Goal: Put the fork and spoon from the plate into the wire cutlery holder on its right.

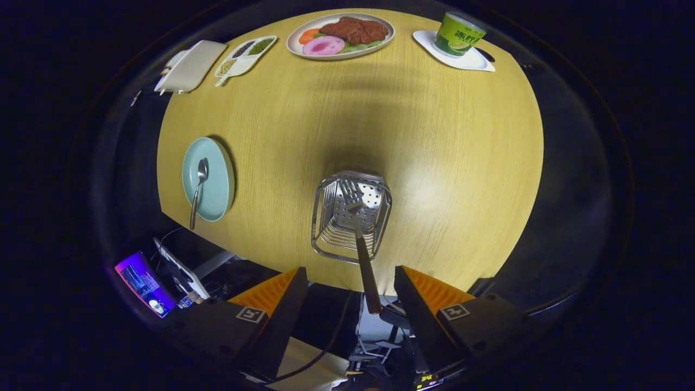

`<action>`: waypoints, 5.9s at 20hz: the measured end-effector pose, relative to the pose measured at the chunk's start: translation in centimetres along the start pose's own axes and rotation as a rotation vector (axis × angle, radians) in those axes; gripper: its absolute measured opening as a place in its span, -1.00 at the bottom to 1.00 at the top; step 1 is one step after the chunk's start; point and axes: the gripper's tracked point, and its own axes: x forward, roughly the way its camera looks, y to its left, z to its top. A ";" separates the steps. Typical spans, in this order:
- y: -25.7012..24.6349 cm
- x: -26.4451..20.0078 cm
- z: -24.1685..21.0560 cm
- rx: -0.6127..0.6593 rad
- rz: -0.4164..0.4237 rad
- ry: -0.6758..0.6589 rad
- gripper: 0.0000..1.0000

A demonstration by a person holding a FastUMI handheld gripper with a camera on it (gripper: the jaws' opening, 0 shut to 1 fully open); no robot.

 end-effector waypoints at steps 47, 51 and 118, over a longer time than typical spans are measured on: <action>36.6 19.8 5.6 0.173 0.035 -0.288 0.23; 35.7 20.0 5.7 0.182 0.022 -0.270 -0.44; 2.1 1.0 0.5 0.142 0.051 -0.070 0.98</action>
